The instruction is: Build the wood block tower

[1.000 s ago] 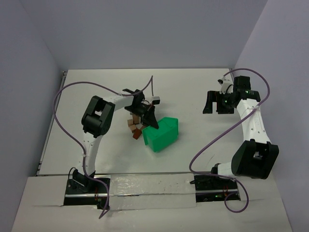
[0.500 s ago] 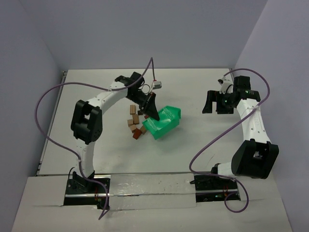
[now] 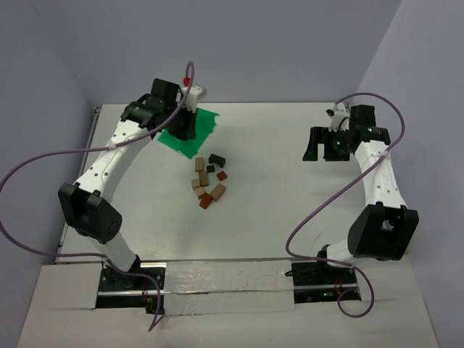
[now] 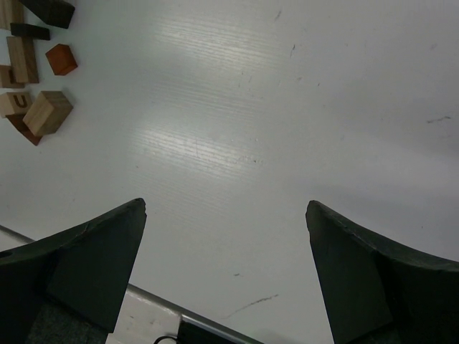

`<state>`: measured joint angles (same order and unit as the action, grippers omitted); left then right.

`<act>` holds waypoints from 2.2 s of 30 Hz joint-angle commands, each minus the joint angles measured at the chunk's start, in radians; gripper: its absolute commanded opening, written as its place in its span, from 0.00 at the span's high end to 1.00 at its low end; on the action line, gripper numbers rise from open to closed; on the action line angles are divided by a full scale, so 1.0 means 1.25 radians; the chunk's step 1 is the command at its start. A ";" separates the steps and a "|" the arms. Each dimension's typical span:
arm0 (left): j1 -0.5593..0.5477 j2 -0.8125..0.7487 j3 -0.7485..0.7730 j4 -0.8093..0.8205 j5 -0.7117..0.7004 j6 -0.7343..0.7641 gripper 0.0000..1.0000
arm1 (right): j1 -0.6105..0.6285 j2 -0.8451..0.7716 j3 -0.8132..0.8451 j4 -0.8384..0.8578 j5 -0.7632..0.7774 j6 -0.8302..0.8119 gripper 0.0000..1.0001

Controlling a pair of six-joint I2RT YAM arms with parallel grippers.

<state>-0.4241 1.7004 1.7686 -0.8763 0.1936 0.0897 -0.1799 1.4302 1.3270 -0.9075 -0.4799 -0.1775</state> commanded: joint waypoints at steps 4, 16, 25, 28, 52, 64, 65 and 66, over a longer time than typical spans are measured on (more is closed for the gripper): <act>0.241 0.148 0.131 -0.012 -0.395 -0.016 1.00 | 0.064 0.038 0.061 0.044 0.038 -0.004 0.00; 0.376 0.425 0.332 0.011 -0.454 -0.025 1.00 | 0.110 0.072 0.075 0.066 0.062 0.006 0.00; 0.392 0.496 0.328 0.108 -0.354 0.068 1.00 | 0.112 0.091 0.073 0.066 0.082 -0.001 0.00; 0.392 0.525 0.343 0.115 -0.329 0.069 1.00 | 0.112 0.097 0.065 0.068 0.082 0.001 0.00; 0.388 0.395 0.400 0.106 -0.209 0.059 0.20 | 0.112 0.103 0.109 0.058 0.035 0.011 0.00; 0.233 0.064 0.071 0.064 0.168 0.185 0.20 | 0.112 0.093 0.109 0.063 -0.028 -0.008 0.00; 0.233 0.063 0.051 0.051 0.188 0.186 0.21 | 0.112 0.090 0.102 0.063 -0.034 -0.011 0.00; 0.190 0.054 0.036 0.034 0.210 0.228 0.23 | 0.112 0.087 0.098 0.061 -0.043 -0.015 0.00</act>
<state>-0.0728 1.7861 1.9212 -0.7553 0.2269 0.2391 -0.0456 1.5608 1.4475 -0.8509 -0.4814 -0.1771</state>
